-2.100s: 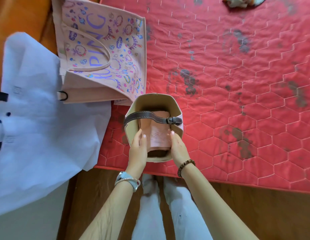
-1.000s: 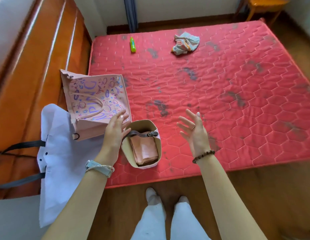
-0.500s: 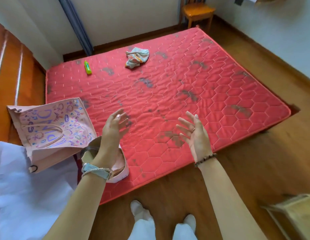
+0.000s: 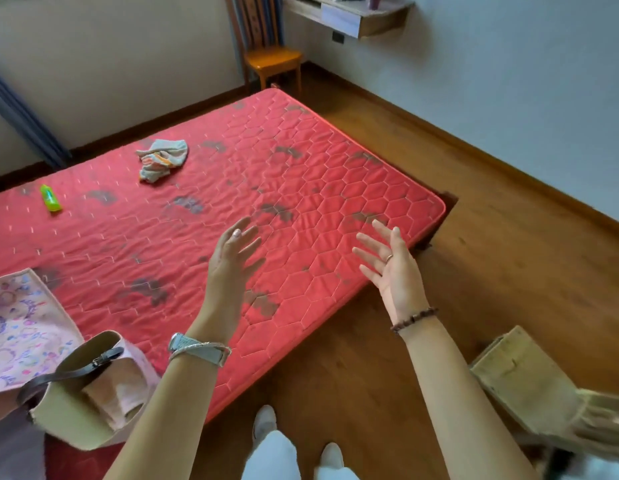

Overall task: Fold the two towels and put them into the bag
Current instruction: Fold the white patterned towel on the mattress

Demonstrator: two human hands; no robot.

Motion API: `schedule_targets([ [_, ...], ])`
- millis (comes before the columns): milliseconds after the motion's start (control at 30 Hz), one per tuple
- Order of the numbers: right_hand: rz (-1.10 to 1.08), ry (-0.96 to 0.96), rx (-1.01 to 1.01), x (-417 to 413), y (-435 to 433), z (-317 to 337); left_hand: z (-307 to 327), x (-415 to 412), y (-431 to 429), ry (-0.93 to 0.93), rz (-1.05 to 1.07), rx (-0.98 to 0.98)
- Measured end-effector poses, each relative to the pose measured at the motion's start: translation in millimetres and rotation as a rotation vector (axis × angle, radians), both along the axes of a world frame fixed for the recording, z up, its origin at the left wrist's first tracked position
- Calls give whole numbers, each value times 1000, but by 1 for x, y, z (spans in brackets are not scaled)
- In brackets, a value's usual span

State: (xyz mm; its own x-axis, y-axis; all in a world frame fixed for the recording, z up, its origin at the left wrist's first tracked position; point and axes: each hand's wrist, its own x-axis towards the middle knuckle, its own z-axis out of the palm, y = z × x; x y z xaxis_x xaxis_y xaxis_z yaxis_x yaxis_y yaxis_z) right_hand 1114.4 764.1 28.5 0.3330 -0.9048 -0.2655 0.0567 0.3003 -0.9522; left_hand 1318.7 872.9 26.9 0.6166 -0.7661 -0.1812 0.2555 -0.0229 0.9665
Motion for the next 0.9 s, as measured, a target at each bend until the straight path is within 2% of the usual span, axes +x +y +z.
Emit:
schedule_targets([
  [433, -335, -17, 24, -101, -103, 1, -7, -70, -185, 24, -315, 3],
  [900, -605, 4, 12, -133, -240, 16, 5, -114, -374, 36, -571, -30],
])
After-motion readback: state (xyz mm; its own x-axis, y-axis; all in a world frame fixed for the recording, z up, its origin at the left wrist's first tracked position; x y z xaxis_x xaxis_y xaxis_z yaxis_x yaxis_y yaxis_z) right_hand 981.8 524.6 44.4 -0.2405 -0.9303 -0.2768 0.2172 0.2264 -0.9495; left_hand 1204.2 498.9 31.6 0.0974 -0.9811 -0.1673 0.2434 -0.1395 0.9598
